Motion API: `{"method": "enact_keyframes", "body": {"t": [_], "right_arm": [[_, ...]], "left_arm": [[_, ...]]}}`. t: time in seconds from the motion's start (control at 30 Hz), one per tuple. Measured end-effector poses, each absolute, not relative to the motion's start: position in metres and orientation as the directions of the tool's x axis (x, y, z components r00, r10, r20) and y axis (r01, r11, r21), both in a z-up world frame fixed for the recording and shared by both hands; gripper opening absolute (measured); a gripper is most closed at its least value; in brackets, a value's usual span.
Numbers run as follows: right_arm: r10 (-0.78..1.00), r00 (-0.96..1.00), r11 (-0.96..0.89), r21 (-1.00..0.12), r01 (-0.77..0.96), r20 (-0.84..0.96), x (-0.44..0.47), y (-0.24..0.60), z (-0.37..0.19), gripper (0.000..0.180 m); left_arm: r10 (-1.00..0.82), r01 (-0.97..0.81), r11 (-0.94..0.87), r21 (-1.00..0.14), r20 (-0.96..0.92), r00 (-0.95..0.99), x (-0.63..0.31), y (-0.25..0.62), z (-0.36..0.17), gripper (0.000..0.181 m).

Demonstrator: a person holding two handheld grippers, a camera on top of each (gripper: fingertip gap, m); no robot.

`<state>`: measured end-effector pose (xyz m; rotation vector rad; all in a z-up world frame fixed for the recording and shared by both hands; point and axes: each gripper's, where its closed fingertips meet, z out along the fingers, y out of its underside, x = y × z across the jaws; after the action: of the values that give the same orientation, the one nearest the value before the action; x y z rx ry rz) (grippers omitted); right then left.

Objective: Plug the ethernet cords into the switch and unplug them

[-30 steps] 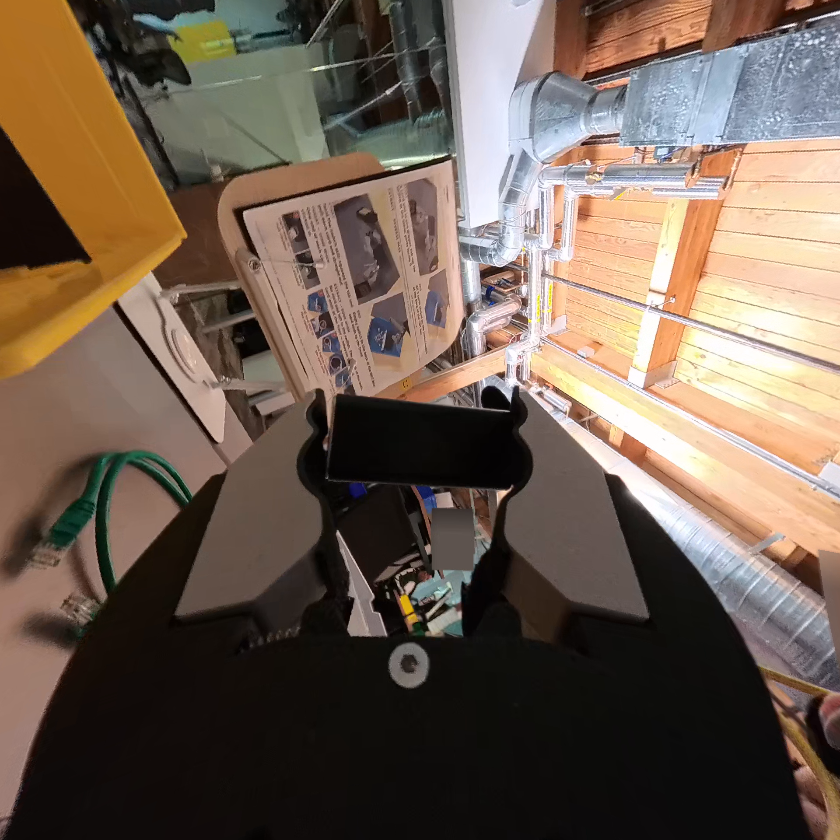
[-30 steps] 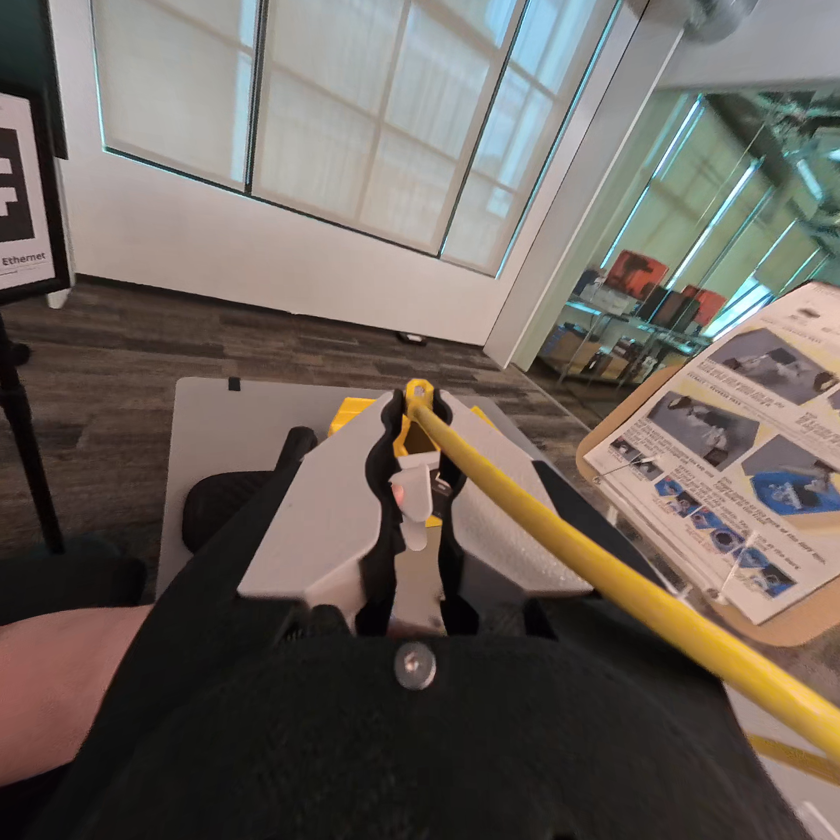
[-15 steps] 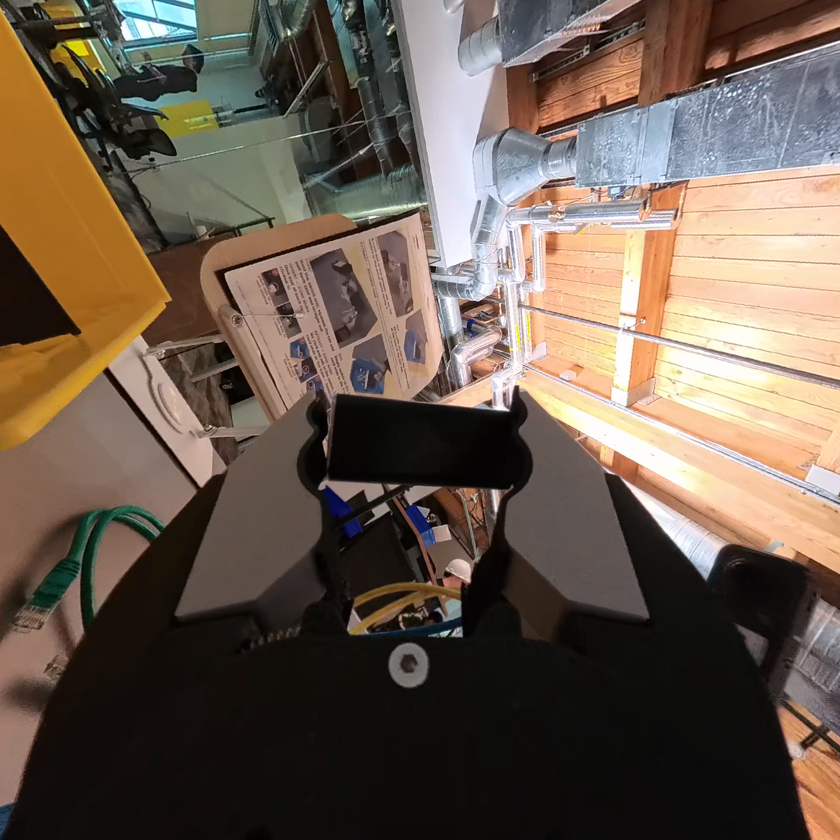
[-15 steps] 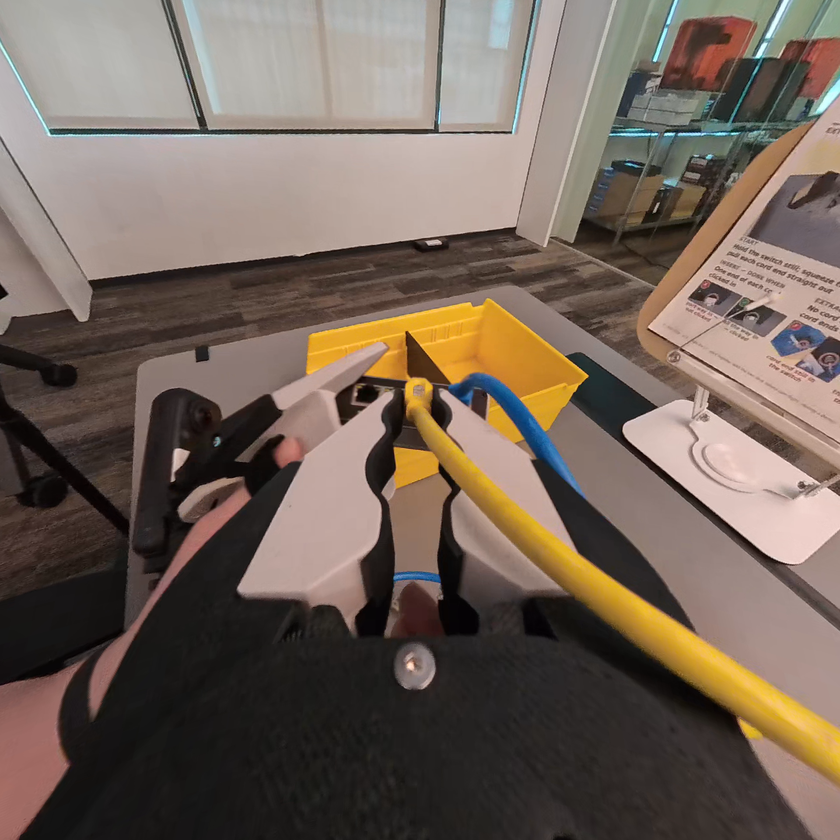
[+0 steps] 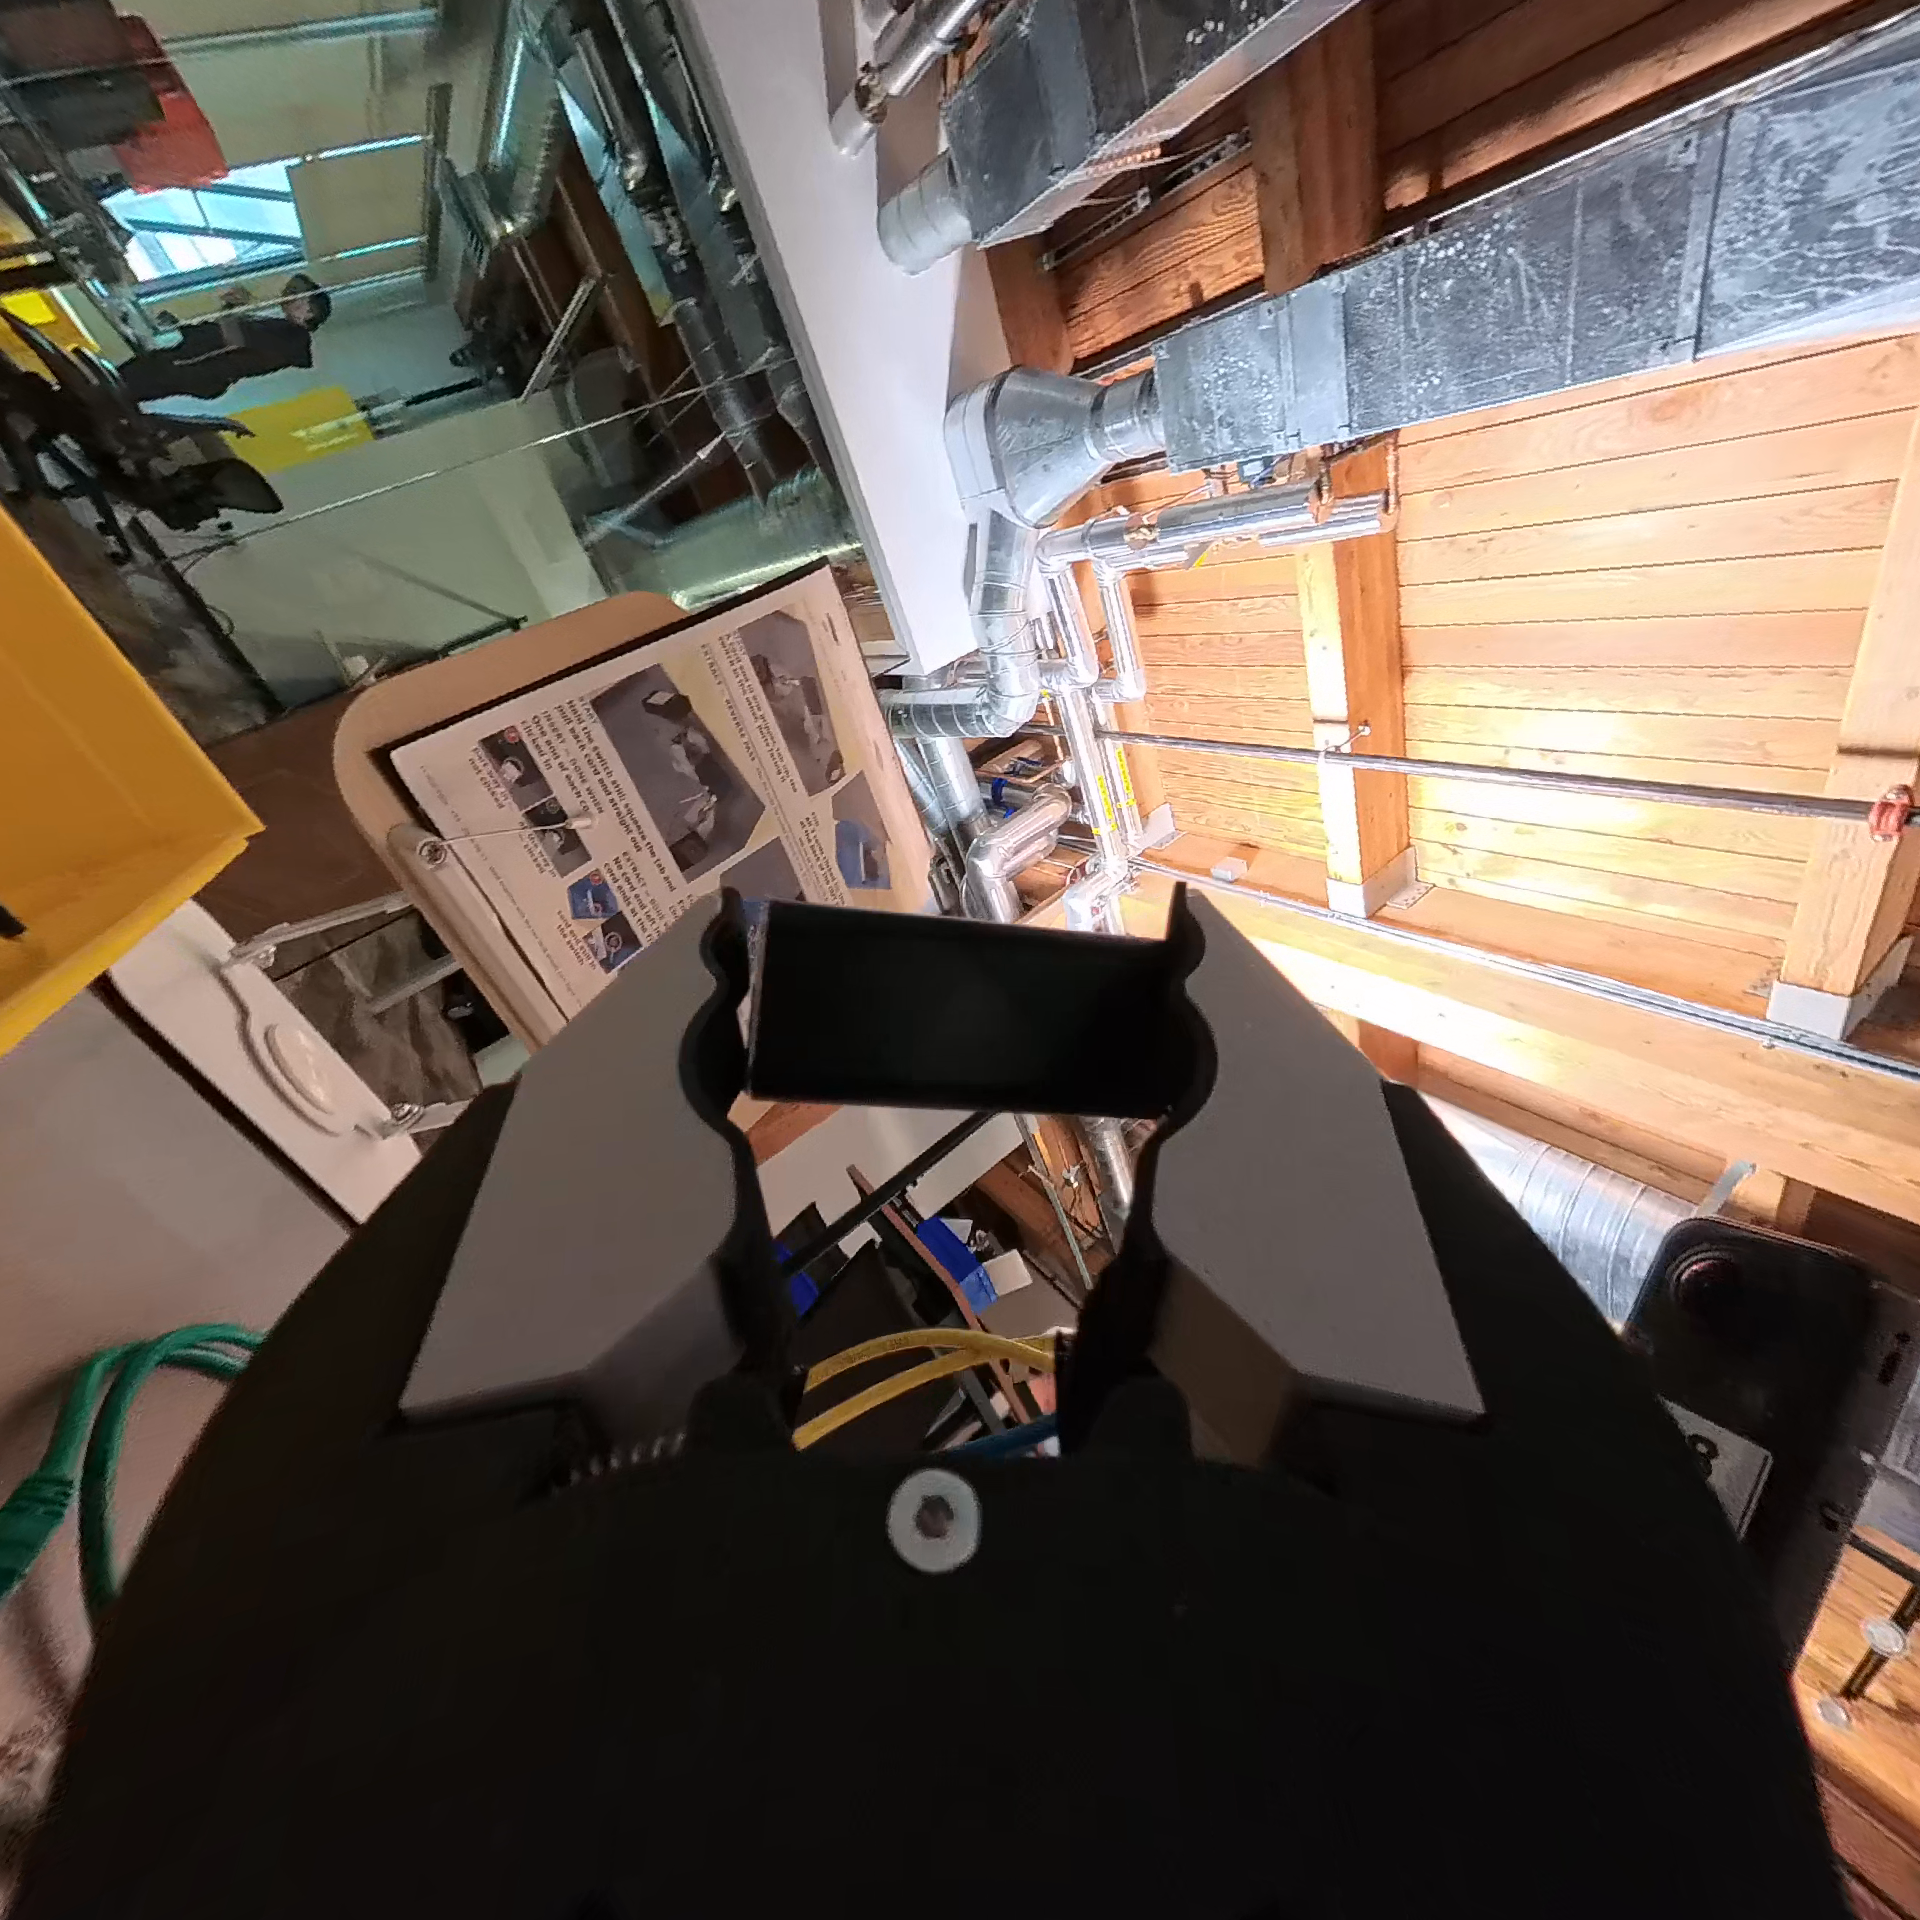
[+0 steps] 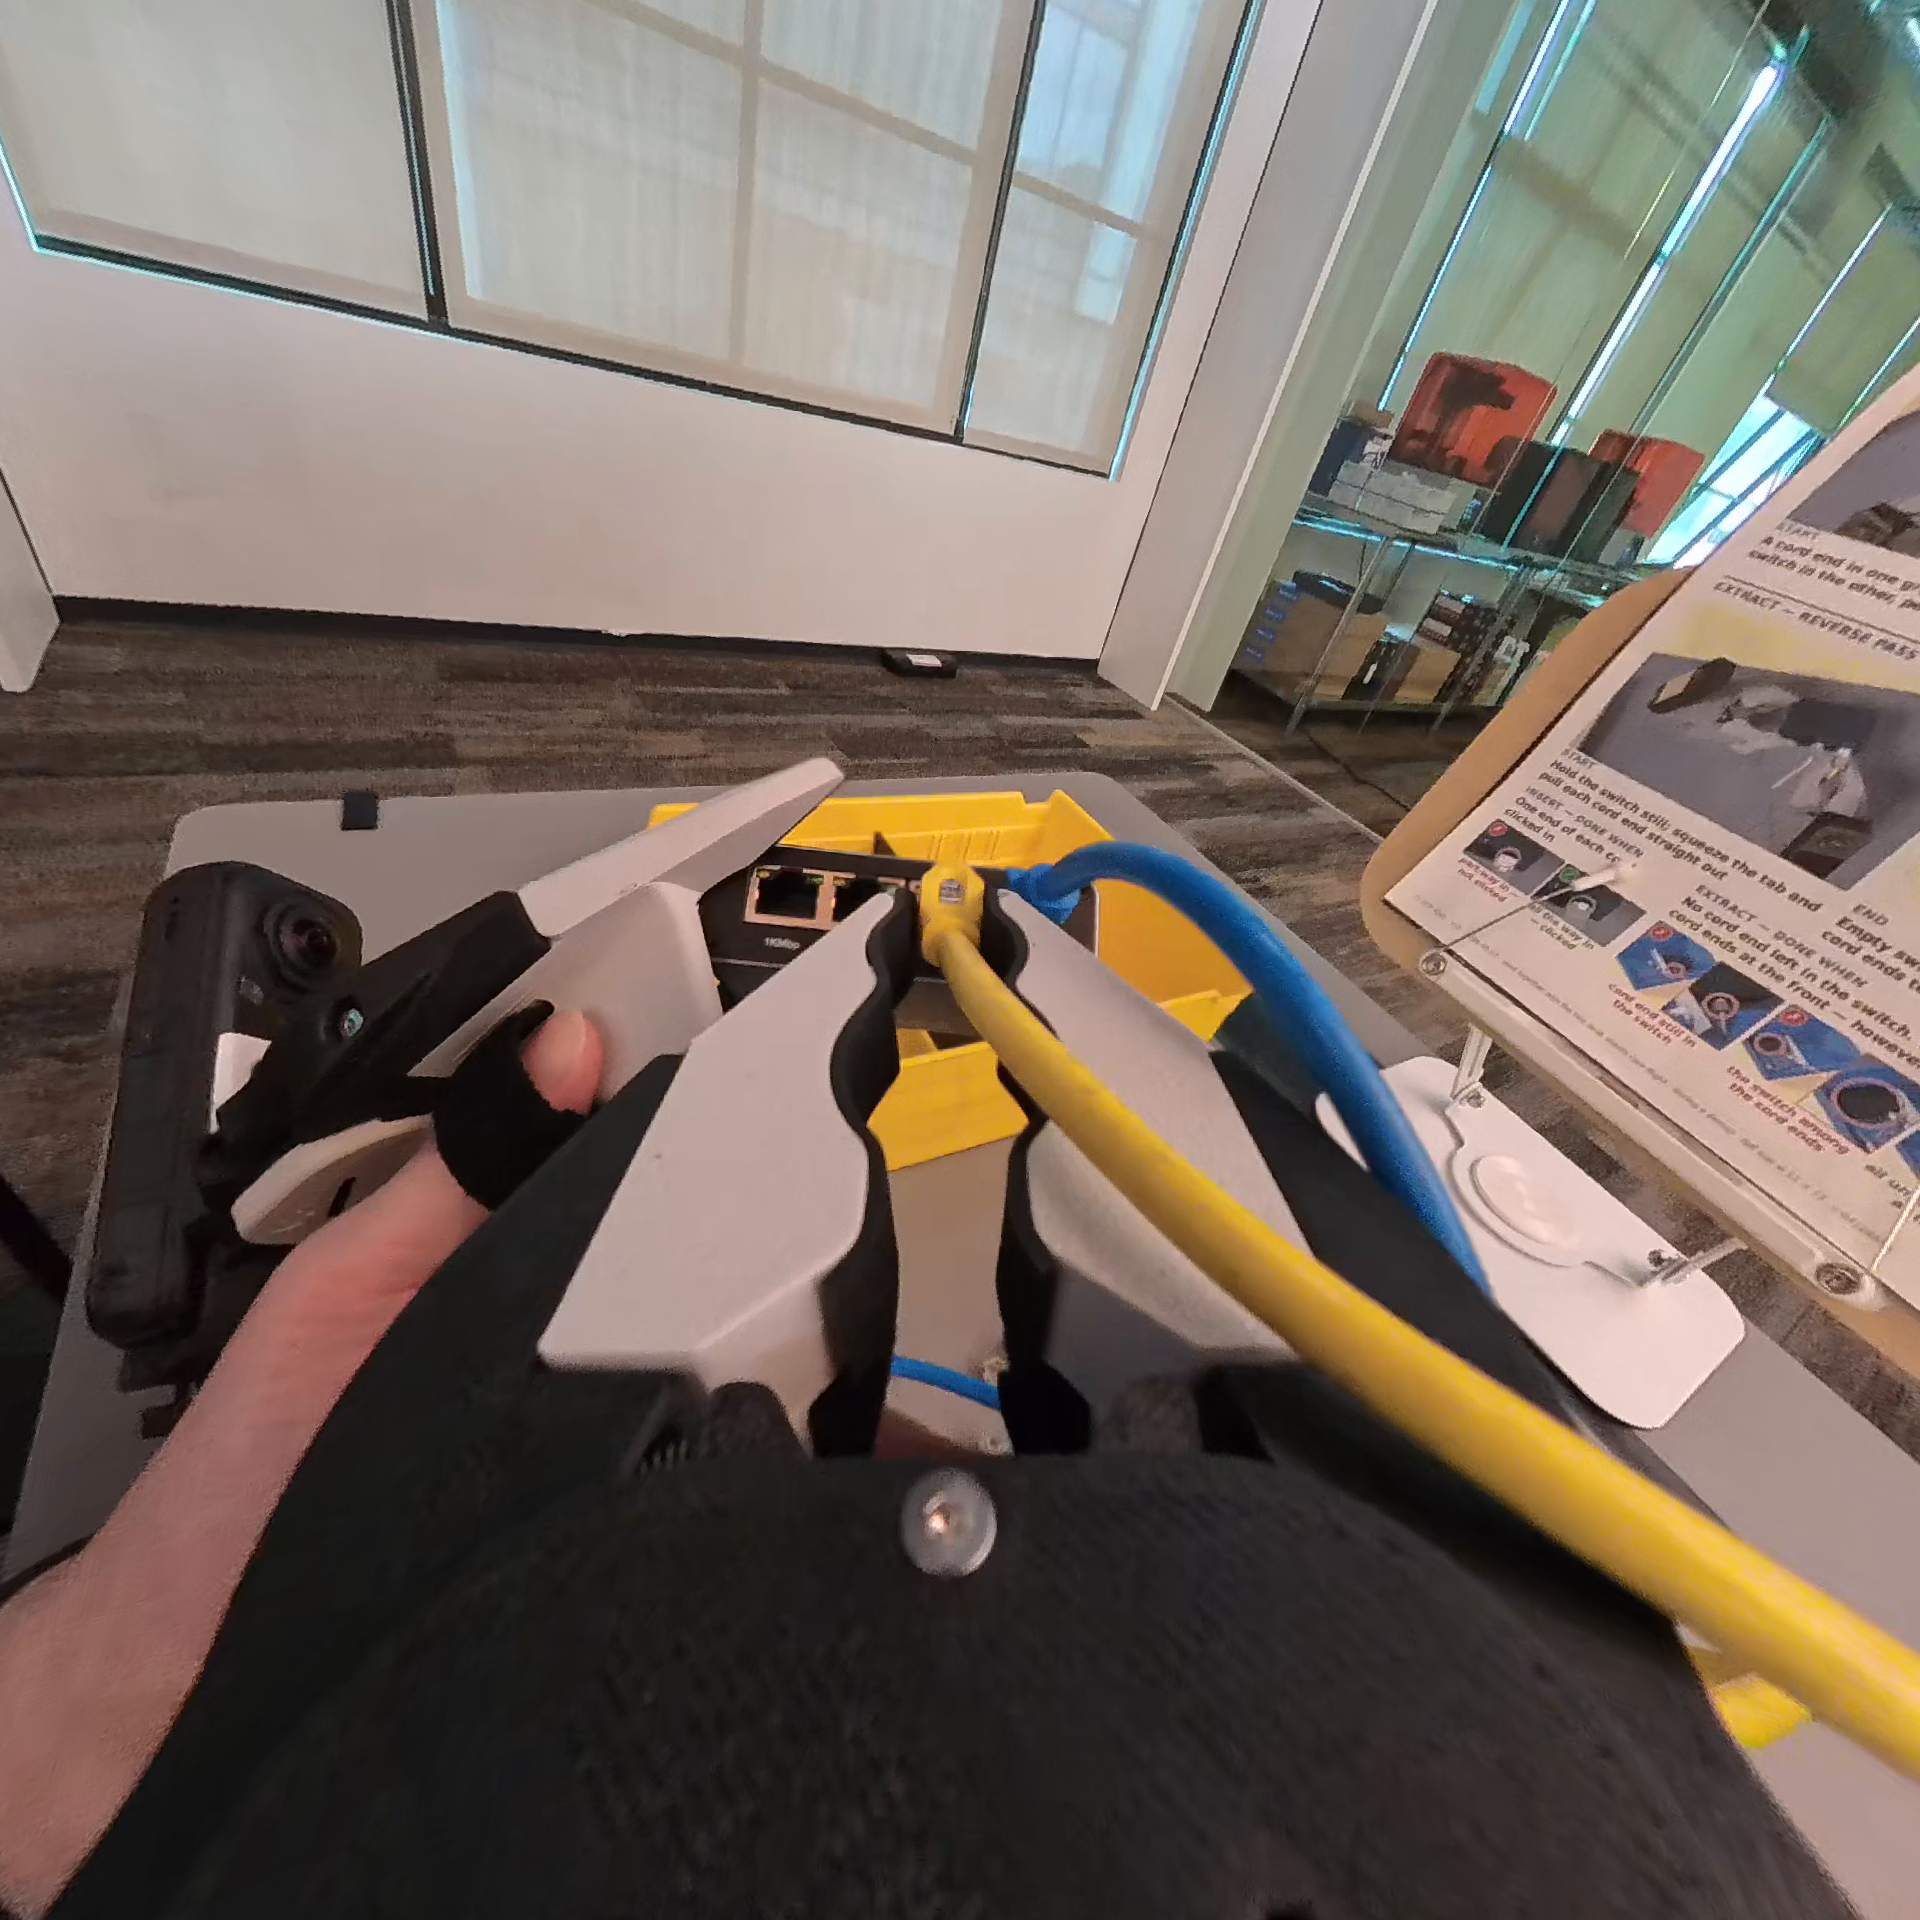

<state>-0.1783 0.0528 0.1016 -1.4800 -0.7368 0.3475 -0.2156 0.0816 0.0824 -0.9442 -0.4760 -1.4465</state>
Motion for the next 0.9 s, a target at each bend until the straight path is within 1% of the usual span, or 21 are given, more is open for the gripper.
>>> {"method": "enact_keyframes", "body": {"t": [0.2, 0.37, 0.5, 0.57, 0.67, 0.8, 0.83, 0.9], "right_arm": [[0.642, 0.73, 0.114, -0.971, 0.21, 0.233, -0.181, 0.046, 0.107, 0.011], [0.66, 0.683, 0.192, -0.95, 0.248, 0.312, -0.181, 0.033, 0.118, 0.011], [0.619, 0.6, 0.376, -0.862, 0.341, 0.508, -0.182, 0.019, 0.129, 0.011], [0.622, 0.595, 0.396, -0.86, 0.323, 0.509, -0.182, 0.014, 0.134, 0.011], [0.634, 0.59, 0.407, -0.865, 0.295, 0.5, -0.183, 0.008, 0.139, 0.011], [0.61, 0.584, 0.444, -0.841, 0.308, 0.536, -0.186, 0.004, 0.141, 0.011], [0.613, 0.584, 0.43, -0.845, 0.318, 0.532, -0.185, 0.005, 0.139, 0.011], [0.636, 0.586, 0.382, -0.864, 0.327, 0.503, -0.183, 0.011, 0.134, 0.011]], "left_arm": [[-0.69, 0.963, -0.113, -0.245, 0.716, 0.101, -0.216, 0.072, 0.092, 0.078], [-0.78, 0.939, -0.026, -0.344, 0.594, 0.196, -0.216, 0.056, 0.109, 0.078], [-0.835, 0.886, 0.093, -0.454, 0.449, 0.318, -0.215, 0.04, 0.125, 0.078], [-0.849, 0.85, 0.145, -0.507, 0.377, 0.37, -0.213, 0.032, 0.13, 0.078], [-0.855, 0.818, 0.199, -0.539, 0.313, 0.414, -0.213, 0.025, 0.136, 0.078], [-0.841, 0.791, 0.248, -0.56, 0.281, 0.462, -0.215, 0.02, 0.139, 0.078], [-0.828, 0.784, 0.258, -0.564, 0.29, 0.48, -0.216, 0.021, 0.138, 0.078], [-0.814, 0.803, 0.222, -0.552, 0.349, 0.465, -0.215, 0.026, 0.133, 0.078]]}}
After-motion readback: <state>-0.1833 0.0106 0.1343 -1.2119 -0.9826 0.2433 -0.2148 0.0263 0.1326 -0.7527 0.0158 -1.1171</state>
